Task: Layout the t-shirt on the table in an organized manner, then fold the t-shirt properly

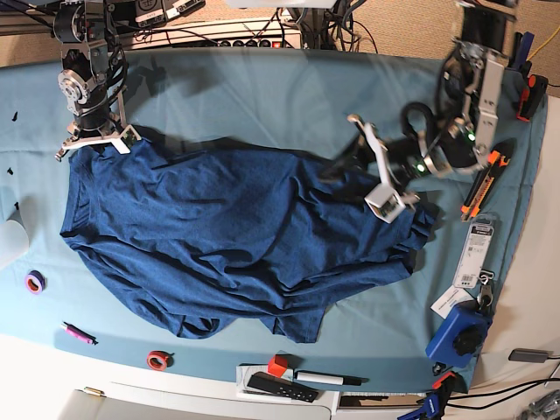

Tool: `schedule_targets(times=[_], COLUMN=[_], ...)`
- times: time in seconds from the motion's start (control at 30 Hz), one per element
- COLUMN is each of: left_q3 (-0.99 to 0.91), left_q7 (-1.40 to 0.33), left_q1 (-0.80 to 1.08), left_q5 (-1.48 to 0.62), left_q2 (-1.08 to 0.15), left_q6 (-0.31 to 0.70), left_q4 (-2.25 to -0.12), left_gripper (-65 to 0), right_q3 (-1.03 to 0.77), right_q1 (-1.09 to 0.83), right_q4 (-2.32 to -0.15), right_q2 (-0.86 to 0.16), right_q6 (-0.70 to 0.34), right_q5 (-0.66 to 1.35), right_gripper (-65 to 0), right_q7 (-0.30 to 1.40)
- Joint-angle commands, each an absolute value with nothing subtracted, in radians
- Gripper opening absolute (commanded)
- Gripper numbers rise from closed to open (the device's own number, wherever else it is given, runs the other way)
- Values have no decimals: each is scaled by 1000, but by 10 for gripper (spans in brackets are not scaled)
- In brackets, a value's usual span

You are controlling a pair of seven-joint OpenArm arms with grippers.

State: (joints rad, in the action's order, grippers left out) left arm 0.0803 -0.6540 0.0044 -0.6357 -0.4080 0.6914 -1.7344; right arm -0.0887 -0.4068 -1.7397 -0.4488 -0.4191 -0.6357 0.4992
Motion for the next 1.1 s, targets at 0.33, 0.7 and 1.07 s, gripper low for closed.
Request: schedule_targets(times=[0.33,0.7,1.07], left_q3=[76,252,600], left_q7=[-495,-218,-165], left_q1=[-94,-94,-117], left_q5=[-302,202,583], left_q2=[-641,-771,-801], left_q6=[698,698,235], left_q4=[-1750,-1752,-1745], left_gripper=[-311,-311,-311], right_q3=[-97,-97,-97], right_q1=[-402,-402,-402], right_q4=[-1753,-1753,-1753], right_q2=[-466,-466,-466], right_q6=[-407,-407,-407], right_q5=[-644,-645,-644], right_gripper=[-650,-650,-650], right_q7=[466,452,452])
